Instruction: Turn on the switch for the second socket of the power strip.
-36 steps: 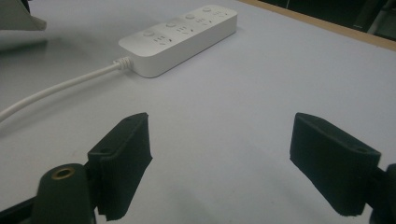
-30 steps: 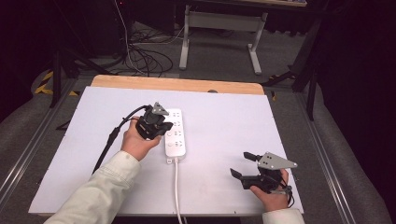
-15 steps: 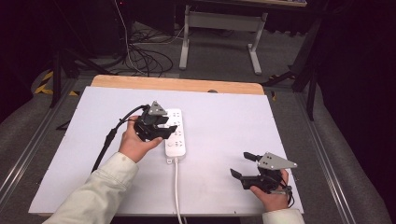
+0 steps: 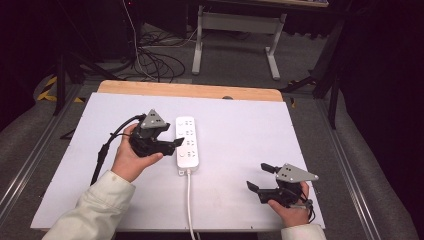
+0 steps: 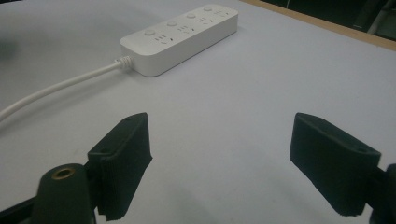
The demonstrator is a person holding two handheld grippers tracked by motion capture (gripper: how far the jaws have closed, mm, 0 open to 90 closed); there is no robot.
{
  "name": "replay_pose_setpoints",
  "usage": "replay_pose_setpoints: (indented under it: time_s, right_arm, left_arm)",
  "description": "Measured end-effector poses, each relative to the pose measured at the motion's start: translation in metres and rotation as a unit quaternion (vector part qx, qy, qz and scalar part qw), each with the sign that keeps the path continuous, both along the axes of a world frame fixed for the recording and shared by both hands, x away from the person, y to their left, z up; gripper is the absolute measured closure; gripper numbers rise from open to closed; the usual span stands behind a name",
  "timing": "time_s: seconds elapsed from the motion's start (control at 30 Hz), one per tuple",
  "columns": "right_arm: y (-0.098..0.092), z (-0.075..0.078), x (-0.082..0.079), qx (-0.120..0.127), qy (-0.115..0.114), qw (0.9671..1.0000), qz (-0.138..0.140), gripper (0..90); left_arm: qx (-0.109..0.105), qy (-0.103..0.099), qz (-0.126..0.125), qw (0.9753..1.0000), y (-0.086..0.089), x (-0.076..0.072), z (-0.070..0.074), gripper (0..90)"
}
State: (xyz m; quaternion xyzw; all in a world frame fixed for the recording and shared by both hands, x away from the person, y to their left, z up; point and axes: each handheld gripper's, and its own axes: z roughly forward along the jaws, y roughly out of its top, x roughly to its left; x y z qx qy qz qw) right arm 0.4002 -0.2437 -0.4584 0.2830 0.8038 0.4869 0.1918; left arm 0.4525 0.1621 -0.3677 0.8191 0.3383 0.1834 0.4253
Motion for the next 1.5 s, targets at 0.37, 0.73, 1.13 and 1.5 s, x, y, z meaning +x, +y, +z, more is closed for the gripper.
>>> replay_pose_setpoints:
  time_s: [0.37, 0.73, 1.13, 1.5]
  right_arm:
    - [0.0, 0.0, 0.0, 0.0, 0.0, 1.0, 0.0, 21.0]
    - [0.001, 0.0, 0.0, 0.003, 0.001, 1.0, 0.001, 20.9]
    - [0.0, 0.0, 0.0, 0.008, 0.005, 0.9999, 0.004, 20.9]
    - [0.0, -0.001, 0.001, 0.01, 0.008, 0.9999, 0.005, 20.9]
  left_arm:
    - [-0.041, -0.03, 0.002, 0.9987, 0.031, -0.027, 0.0, 20.7]
    - [-0.034, -0.071, 0.013, 0.9969, 0.059, -0.056, -0.022, 16.9]
    - [-0.059, -0.074, 0.042, 0.9946, 0.102, -0.074, -0.052, 15.6]
    - [-0.088, -0.064, 0.037, 0.9933, 0.123, -0.082, -0.083, 10.6]
